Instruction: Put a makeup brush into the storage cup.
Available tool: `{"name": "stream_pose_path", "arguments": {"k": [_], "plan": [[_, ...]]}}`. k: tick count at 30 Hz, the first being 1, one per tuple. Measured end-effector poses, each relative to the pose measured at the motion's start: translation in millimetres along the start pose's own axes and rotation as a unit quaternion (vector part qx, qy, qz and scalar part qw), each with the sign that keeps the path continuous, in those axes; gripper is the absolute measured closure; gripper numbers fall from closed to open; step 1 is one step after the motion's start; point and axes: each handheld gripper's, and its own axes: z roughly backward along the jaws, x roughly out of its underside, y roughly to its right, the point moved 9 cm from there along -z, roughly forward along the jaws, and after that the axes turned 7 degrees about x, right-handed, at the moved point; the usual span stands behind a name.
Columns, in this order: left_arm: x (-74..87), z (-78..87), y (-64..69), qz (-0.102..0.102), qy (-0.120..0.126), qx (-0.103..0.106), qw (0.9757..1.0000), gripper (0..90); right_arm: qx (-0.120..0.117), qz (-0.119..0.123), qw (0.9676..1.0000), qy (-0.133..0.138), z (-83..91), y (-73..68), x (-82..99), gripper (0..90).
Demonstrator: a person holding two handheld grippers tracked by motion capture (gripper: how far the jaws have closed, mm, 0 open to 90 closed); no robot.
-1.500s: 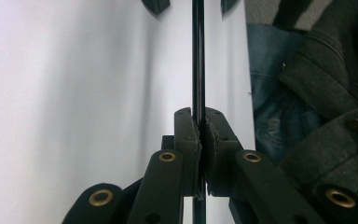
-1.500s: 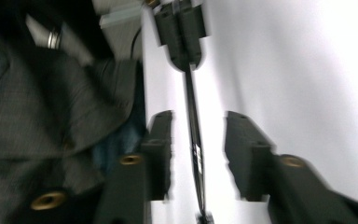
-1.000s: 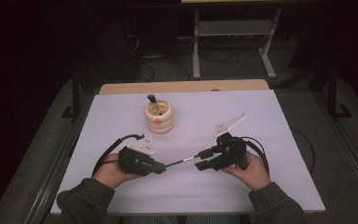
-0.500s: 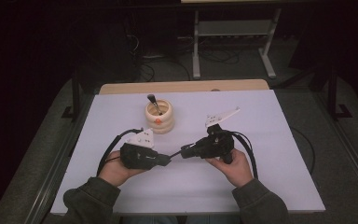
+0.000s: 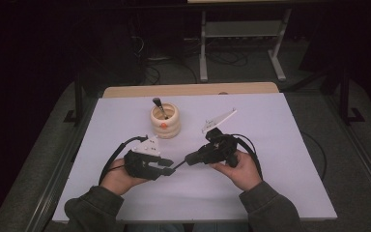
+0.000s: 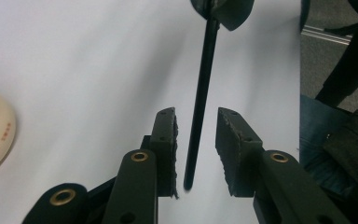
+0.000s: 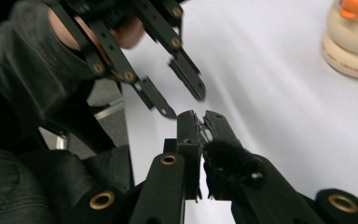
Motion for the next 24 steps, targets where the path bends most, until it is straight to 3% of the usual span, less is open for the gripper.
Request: {"name": "stream_pose_path", "arguments": {"k": [13,24], "plan": [[16.2,10.4,-3.6,0.003,0.002,-0.045,0.9990,61.5,0.034,0.005,0.9986,-0.040,1.2,13.2,-3.7,84.4],[27.5,18.0,-5.9,0.021,0.025,-0.059,0.9977,59.8,0.064,0.000,0.9969,-0.046,11.9,32.9,-11.9,84.3]]}}
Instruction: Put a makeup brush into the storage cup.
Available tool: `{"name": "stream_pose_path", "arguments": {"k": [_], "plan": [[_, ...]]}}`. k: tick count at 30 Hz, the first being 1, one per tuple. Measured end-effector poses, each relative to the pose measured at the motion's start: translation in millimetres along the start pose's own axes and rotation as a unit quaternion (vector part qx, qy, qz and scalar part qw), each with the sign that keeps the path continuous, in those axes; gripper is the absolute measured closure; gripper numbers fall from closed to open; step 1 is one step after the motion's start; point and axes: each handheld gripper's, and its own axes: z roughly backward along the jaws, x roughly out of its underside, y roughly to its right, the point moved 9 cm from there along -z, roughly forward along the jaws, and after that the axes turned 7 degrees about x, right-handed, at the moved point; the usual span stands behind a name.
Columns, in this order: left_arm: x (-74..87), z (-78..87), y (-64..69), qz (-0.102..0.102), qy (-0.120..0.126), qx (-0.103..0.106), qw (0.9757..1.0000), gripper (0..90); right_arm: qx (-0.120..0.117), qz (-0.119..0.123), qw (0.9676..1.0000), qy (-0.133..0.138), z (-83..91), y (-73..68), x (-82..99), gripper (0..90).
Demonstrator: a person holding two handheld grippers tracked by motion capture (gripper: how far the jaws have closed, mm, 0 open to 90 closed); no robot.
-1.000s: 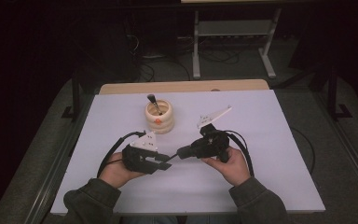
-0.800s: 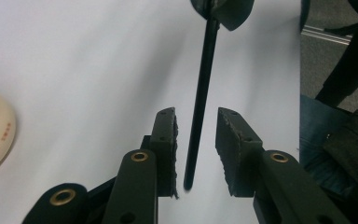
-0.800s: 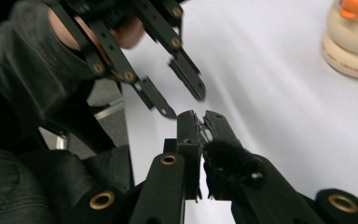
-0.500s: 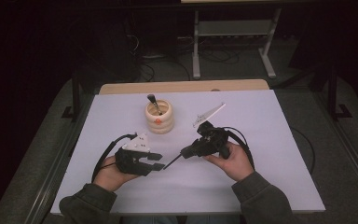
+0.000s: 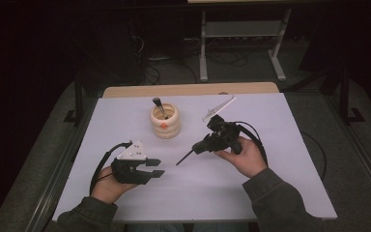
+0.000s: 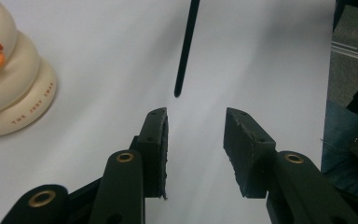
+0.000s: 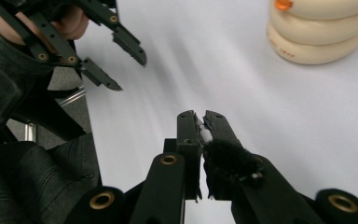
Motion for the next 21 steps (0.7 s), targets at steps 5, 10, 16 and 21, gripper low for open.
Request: {"name": "stream_pose_path", "arguments": {"k": [5,10,16,21], "plan": [[4.4,0.5,-1.8,0.008,0.004,-0.009,0.9999,59.4,0.004,-0.002,1.0000,-0.004,4.2,7.0,-3.4,84.3],[11.3,1.4,-5.6,0.007,-0.004,-0.016,0.9998,59.2,0.012,-0.009,0.9998,-0.009,9.2,13.0,-8.5,84.3],[14.5,1.6,-9.3,0.013,-0.001,-0.022,0.9997,59.0,0.018,-0.005,0.9998,-0.007,14.6,18.2,-18.5,84.4],[16.7,0.4,-10.8,0.012,-0.006,-0.024,0.9996,58.6,0.026,0.000,0.9996,-0.011,17.7,24.2,-27.4,84.4]]}}
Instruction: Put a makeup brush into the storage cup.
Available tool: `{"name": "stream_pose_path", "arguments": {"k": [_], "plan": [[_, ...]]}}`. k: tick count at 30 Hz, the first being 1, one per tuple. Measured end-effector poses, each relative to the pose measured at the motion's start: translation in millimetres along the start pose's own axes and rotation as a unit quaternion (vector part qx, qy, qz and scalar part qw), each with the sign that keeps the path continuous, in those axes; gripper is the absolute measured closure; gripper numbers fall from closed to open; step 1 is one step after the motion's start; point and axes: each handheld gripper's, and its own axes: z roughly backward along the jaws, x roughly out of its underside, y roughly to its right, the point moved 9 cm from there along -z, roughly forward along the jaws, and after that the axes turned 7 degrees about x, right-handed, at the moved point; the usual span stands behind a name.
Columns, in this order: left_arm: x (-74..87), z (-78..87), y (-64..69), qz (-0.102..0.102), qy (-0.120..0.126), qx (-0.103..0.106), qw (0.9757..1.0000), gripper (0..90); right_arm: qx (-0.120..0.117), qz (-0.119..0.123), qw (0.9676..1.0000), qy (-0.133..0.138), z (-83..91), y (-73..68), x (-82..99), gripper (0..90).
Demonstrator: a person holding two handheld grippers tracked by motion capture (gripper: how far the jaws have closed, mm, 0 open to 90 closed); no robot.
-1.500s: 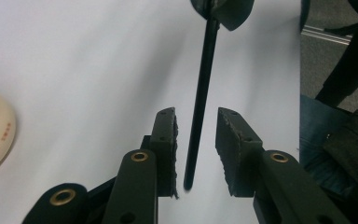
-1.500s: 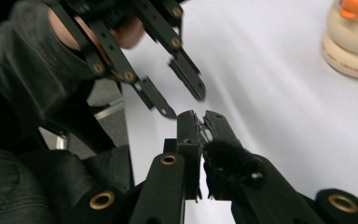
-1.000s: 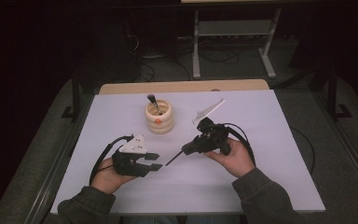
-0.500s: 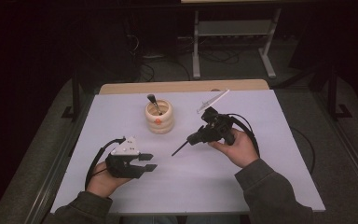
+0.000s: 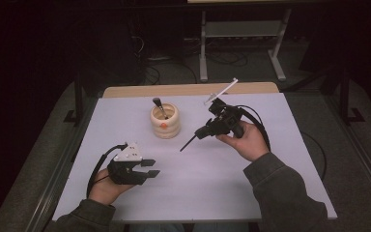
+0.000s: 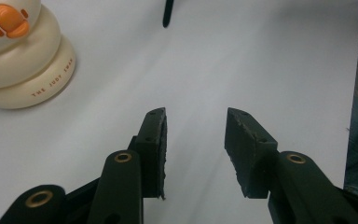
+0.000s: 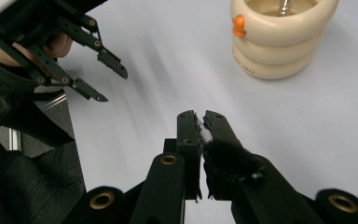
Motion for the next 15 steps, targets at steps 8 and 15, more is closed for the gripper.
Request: {"name": "stream_pose_path", "arguments": {"k": [8,15], "plan": [[4.0,2.3,-2.9,0.007,0.001,-0.006,1.0000,57.8,0.011,0.001,0.9999,-0.004,5.4,7.4,-15.0,84.4],[7.0,4.0,-6.0,0.011,0.002,-0.009,0.9999,57.3,0.017,-0.001,0.9998,-0.006,6.5,10.2,-26.9,84.3]]}}
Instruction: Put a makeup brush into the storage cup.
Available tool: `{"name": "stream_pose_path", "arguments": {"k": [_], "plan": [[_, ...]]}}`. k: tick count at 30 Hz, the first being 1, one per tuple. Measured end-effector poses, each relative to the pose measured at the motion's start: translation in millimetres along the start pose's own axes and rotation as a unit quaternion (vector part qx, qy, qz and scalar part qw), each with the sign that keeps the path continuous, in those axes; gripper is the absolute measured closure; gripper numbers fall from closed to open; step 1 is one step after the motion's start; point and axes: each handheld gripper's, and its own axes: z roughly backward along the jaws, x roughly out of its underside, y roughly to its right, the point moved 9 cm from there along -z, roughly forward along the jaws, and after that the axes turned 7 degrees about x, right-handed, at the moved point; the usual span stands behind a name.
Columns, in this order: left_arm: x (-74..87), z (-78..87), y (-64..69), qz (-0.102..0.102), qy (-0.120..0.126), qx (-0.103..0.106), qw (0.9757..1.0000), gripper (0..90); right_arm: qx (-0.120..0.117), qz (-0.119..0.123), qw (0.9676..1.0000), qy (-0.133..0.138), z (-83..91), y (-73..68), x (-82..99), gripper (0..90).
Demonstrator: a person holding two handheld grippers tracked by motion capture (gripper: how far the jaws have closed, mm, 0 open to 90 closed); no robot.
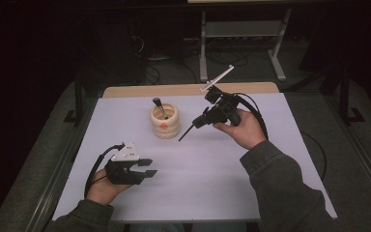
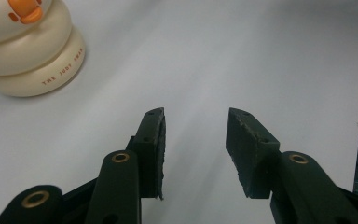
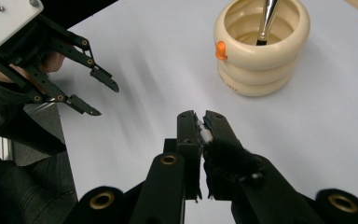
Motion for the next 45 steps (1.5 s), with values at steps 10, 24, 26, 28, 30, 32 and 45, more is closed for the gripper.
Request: {"name": "stream_pose_path", "arguments": {"k": [10,24,26,28,30,32,45], "plan": [[3.4,5.0,-3.4,0.001,-0.002,-0.009,1.0000,56.9,0.015,0.008,0.9998,0.004,7.0,3.3,-23.5,84.4],[3.7,8.0,-6.0,0.008,0.008,-0.013,0.9999,56.4,0.027,0.008,0.9996,0.002,11.2,7.6,-51.7,84.4],[3.5,8.0,-5.2,0.020,0.015,-0.013,0.9996,56.4,0.029,0.009,0.9995,0.002,12.6,9.0,-57.0,84.3],[4.5,9.6,-7.1,0.015,0.010,-0.016,0.9997,56.2,0.031,0.008,0.9995,0.003,14.0,9.1,-62.0,84.4],[4.2,10.0,-6.8,0.022,0.016,-0.016,0.9995,56.1,0.033,0.008,0.9994,0.002,14.3,8.9,-66.6,84.4],[4.7,11.5,-8.1,0.016,0.012,-0.018,0.9996,56.1,0.035,0.010,0.9993,0.000,14.7,9.2,-70.7,84.4],[6.9,14.5,-10.4,0.022,0.014,-0.021,0.9994,55.7,0.051,0.005,0.9987,0.000,16.3,15.8,-93.8,84.4]]}}
